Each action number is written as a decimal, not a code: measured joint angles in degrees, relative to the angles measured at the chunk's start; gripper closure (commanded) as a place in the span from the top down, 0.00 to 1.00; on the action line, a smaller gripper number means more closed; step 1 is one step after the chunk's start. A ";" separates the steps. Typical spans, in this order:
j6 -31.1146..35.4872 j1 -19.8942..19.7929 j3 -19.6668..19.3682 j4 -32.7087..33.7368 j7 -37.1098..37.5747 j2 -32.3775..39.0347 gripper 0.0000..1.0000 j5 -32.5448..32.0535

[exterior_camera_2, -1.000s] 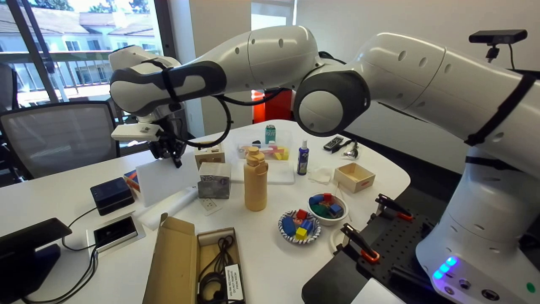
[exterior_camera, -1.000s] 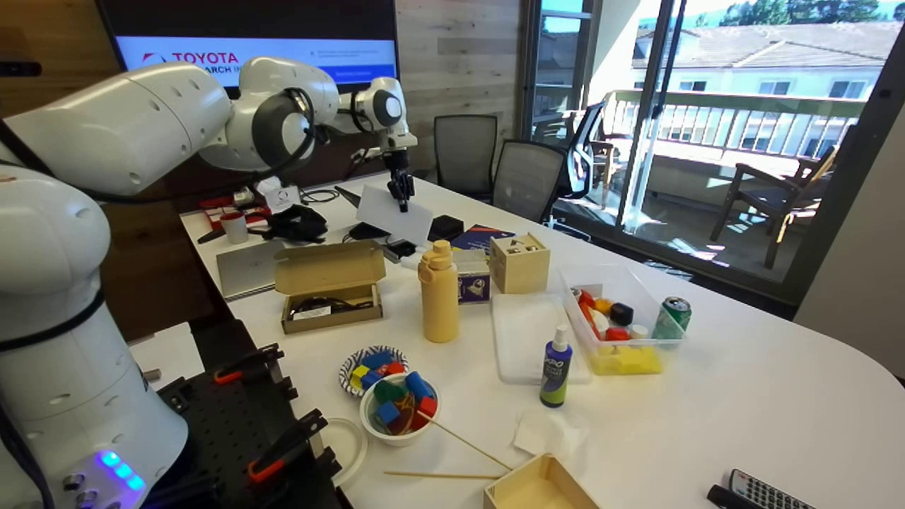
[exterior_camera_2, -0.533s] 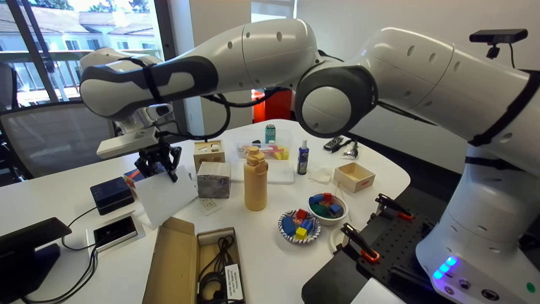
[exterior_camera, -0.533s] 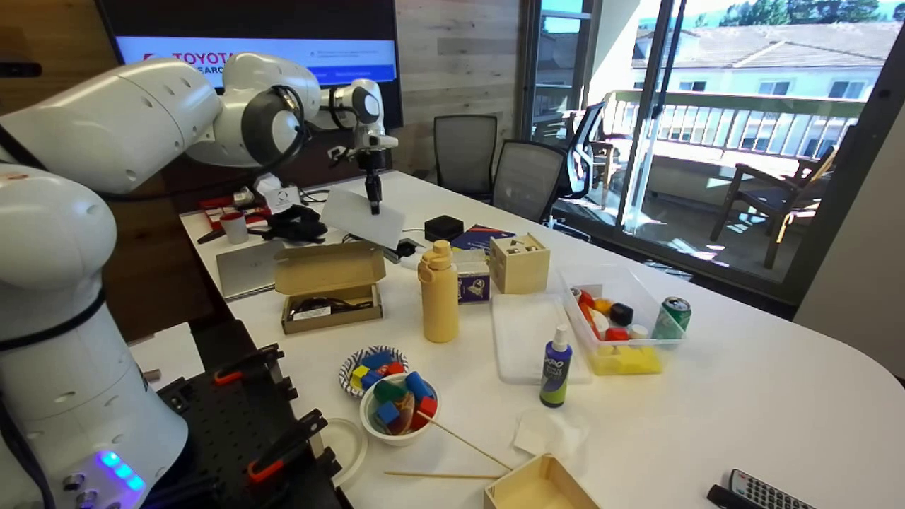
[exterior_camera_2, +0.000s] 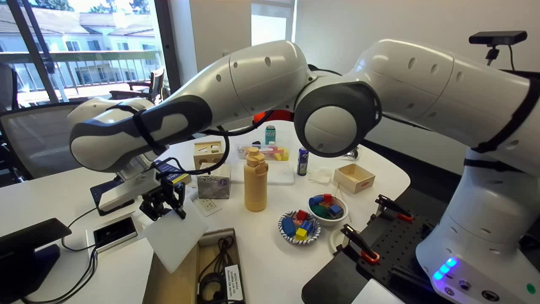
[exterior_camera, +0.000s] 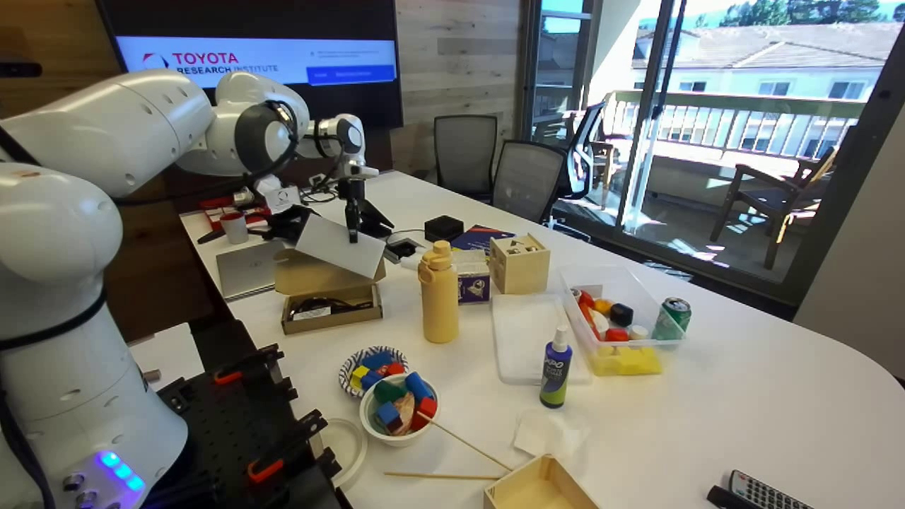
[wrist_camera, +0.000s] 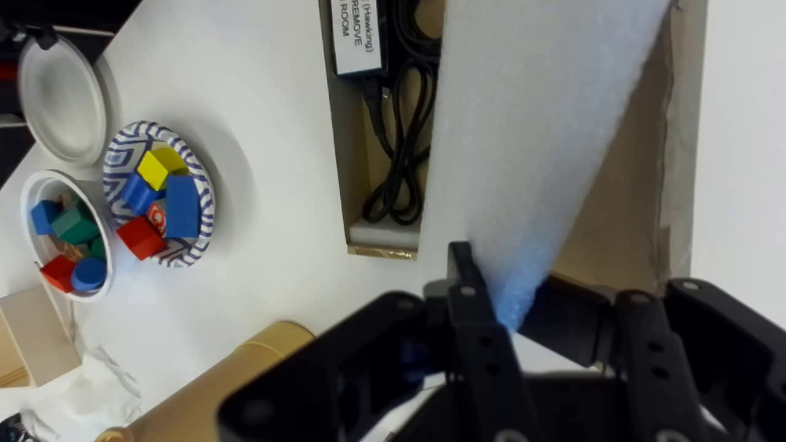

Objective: Put the paper in the box

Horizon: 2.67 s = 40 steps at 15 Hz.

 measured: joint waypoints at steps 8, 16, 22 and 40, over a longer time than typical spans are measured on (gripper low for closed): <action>-1.35 2.81 0.23 -6.71 5.27 -0.13 0.03 0.19; -1.65 5.02 -0.86 -12.05 9.82 -0.19 0.03 -1.49; -0.92 5.91 -2.28 -12.28 6.33 -0.22 0.03 -9.74; 6.41 9.70 -1.65 -12.97 0.01 -0.19 1.00 -13.88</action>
